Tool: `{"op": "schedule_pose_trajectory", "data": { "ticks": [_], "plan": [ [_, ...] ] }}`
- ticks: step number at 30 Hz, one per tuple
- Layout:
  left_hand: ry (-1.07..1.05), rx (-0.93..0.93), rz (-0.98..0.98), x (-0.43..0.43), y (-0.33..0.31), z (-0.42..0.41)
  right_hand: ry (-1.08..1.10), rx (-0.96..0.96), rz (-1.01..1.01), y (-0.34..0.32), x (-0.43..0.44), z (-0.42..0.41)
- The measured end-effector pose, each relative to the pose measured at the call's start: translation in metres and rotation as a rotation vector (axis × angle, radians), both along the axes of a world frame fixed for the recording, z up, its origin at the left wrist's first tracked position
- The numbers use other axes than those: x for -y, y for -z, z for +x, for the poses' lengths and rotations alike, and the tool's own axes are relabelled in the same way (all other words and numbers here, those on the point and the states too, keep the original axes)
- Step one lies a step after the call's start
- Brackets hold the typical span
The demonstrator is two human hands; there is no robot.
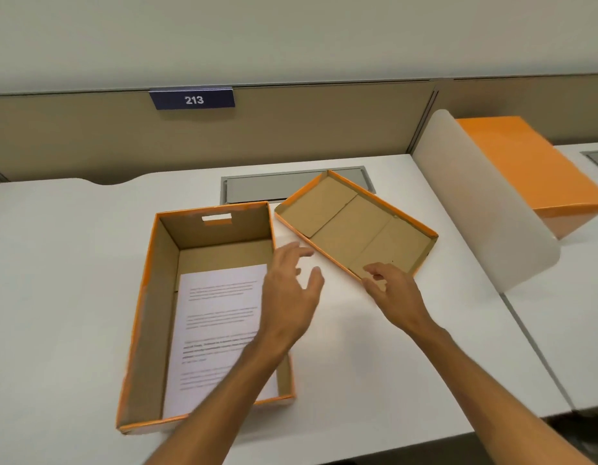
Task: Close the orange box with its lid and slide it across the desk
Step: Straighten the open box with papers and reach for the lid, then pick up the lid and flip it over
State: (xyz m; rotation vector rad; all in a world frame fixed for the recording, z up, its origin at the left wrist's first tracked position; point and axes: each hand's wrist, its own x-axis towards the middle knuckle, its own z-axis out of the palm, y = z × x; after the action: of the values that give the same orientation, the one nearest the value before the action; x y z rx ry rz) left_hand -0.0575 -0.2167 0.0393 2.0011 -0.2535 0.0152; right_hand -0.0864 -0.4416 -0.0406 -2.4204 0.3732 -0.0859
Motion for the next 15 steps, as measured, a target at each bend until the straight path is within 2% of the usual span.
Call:
{"op": "schedule_pose_trajectory", "data": {
  "ticks": [2,4,7,9,12,15],
  "plan": [
    [0.024,-0.144,-0.013,0.039,0.015,0.006,-0.007,-0.028,-0.035,0.007,0.028,0.007],
    [0.023,-0.364,-0.028,0.073,0.038,0.015,-0.003,-0.057,-0.051,0.015,0.056,0.015],
    [-0.05,-0.722,-0.109,0.108,0.075,0.029,0.046,-0.063,-0.04,0.028,0.092,0.028],
    [-0.121,-0.884,-0.131,0.128,0.1,0.036,0.034,-0.101,-0.066,0.037,0.114,0.034],
    [-0.258,-0.963,-0.185,0.15,0.128,0.046,-0.144,-0.215,-0.154,0.05,0.134,0.038],
    [-0.402,-0.974,-0.292,0.166,0.142,0.056,-0.327,-0.224,-0.254,0.062,0.139,0.036]
  ]
}}
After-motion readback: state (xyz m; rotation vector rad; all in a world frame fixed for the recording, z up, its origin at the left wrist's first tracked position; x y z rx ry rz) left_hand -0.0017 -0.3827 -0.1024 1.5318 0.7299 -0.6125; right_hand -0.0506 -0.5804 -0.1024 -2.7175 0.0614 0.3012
